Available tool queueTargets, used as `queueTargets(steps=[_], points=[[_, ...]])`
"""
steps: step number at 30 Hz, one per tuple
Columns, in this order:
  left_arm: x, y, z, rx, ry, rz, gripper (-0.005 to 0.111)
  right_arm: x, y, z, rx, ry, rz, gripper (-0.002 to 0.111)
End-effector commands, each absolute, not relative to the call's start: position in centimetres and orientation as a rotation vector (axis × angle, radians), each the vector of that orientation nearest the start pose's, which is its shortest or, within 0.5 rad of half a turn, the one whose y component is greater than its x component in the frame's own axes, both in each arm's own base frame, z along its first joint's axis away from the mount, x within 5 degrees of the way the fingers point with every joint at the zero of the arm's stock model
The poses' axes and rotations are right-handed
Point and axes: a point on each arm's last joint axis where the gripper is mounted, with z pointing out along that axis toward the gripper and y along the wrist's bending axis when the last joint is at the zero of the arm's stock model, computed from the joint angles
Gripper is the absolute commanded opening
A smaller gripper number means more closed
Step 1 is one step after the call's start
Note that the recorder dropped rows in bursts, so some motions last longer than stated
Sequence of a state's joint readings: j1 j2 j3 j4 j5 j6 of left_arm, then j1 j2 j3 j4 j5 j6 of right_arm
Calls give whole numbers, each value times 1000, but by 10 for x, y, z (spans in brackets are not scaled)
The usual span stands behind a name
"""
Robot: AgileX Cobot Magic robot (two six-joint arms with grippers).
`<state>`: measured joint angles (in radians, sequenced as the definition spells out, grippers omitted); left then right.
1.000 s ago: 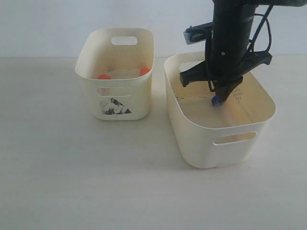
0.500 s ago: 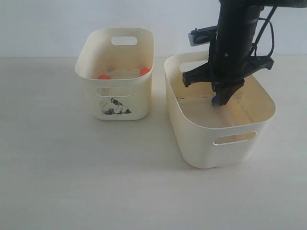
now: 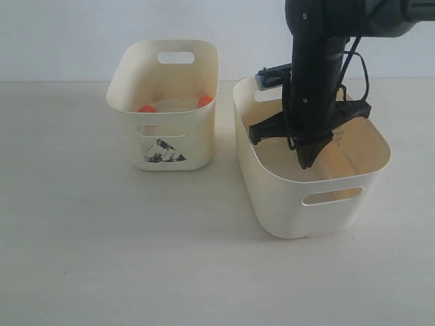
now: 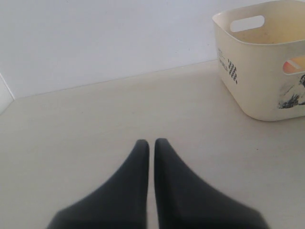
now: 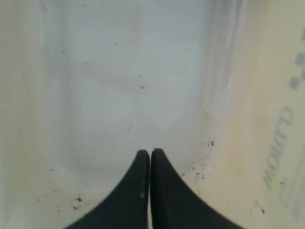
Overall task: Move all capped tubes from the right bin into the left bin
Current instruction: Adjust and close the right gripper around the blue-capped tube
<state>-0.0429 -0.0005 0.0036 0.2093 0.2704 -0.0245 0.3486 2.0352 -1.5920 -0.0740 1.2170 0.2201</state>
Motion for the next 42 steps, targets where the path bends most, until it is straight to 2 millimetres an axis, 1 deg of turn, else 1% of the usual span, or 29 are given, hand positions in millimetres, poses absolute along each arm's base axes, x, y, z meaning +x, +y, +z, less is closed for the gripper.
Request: queueTargets(steps=[1,6,8,10,13,16,18,20,24,26,27,31,35,37,40,42], points=[[55,2,190,140,1735,132,4,382,131,201,-237,3110,-123,0],[55,2,190,140,1735,132,4,383,131,198,-227,3116,-136,0],[55,2,190,140,1735,132,4,385,129,193,-227,3118,-181,0],[55,2,190,140,1735,132,4,388,126,184,-238,3118,-262,0],[55,2,190,140,1735,132,4,389,125,178,-223,3127,-285,0],[55,2,190,140,1735,132,4,388,133,170,-266,3135,-313,0],[55,2,190,140,1735,132,4,387,138,169,-308,3109,-380,0],[55,2,190,140,1735,132,4,388,138,170,-316,3070,-463,0],[55,2,190,140,1735,132,4,389,138,171,-325,3052,-469,0],[55,2,190,140,1735,132,4,391,139,170,-356,3034,-453,1],[55,2,190,140,1735,132,4,391,139,170,-357,3031,-451,3],[55,2,190,140,1735,132,4,393,140,167,-362,3020,-439,18],[55,2,190,140,1735,132,4,394,141,161,-368,3023,-439,23],[55,2,190,140,1735,132,4,395,141,157,-373,3027,-444,29],[55,2,190,140,1735,132,4,396,141,152,-377,3036,-450,44],[55,2,190,140,1735,132,4,396,141,149,-378,3040,-457,56]])
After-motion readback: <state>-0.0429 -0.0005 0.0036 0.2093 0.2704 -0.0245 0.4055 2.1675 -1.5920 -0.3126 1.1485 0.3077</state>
